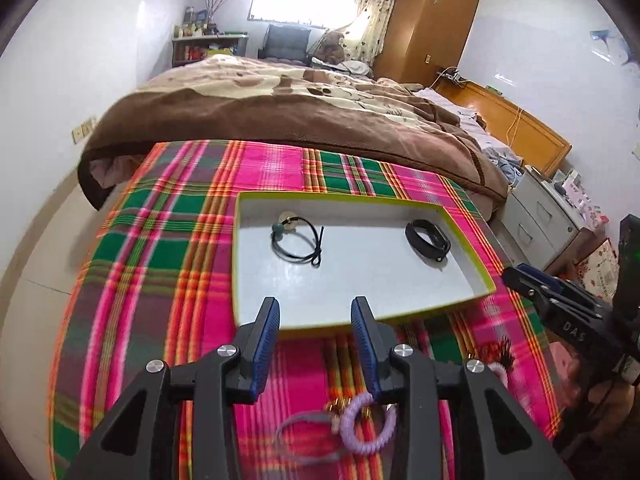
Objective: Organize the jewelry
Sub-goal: 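Withdraw both tools from the box back toward the jewelry row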
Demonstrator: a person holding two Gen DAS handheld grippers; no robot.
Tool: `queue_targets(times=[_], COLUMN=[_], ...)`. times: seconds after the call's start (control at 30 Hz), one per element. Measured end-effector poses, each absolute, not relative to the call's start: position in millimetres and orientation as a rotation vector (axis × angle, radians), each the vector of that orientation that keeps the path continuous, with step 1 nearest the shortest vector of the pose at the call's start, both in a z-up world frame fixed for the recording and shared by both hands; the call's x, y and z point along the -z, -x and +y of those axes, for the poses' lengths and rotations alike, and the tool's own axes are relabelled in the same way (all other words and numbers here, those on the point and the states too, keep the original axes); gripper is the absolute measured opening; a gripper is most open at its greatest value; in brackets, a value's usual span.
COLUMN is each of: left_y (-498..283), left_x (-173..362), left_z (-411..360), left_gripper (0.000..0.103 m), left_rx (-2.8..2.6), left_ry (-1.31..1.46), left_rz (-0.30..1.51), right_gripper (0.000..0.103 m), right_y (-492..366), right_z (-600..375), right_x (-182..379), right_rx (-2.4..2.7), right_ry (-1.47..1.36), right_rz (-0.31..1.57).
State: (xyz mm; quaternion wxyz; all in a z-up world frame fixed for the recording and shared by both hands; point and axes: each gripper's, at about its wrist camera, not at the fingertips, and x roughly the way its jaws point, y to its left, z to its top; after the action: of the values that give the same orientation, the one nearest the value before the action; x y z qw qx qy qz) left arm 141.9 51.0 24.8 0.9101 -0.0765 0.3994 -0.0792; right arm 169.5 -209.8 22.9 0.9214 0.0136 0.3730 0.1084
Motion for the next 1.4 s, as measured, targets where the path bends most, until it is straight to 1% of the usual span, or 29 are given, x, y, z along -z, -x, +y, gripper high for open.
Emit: queue_targets(times=[0.23,0.6,1.2,1.23,1.3,1.37,1.4], left_y=[-105,-64,-46,-46,-46,-46,-47], left_x=[-22,1,14,14,13,14,13], left_z=[55,63,58,58,57,57,57], left_gripper=[0.037,0.037,0.037,0.037,0.037,0.037,0.037], left_rx=[0.169,0.183,0.203,0.202,0.201,0.201,0.202], left_ry=[0.209,0.271,0.274,0.273,0.271,0.269,0.267], left_rz=[0.829,0.849,0.865,0.865,0.864,0.861,0.860], right_gripper=[0.039,0.039,0.038,0.038,0.030,0.026,0.025], right_y=[-136,-96,-82,-83,-83,-84,-84], right_z=[-220,-227,-219,-218,-217,-217,-217], right_x=[-15,9,36,37,40,41,41], right_rx=[-0.203,-0.194,-0.193,-0.192,-0.190,-0.192,-0.191], right_ry=[-0.032,-0.053,-0.057,-0.056,-0.049,-0.052,-0.056], right_rz=[0.768,0.808,0.861,0.867,0.874,0.878,0.878])
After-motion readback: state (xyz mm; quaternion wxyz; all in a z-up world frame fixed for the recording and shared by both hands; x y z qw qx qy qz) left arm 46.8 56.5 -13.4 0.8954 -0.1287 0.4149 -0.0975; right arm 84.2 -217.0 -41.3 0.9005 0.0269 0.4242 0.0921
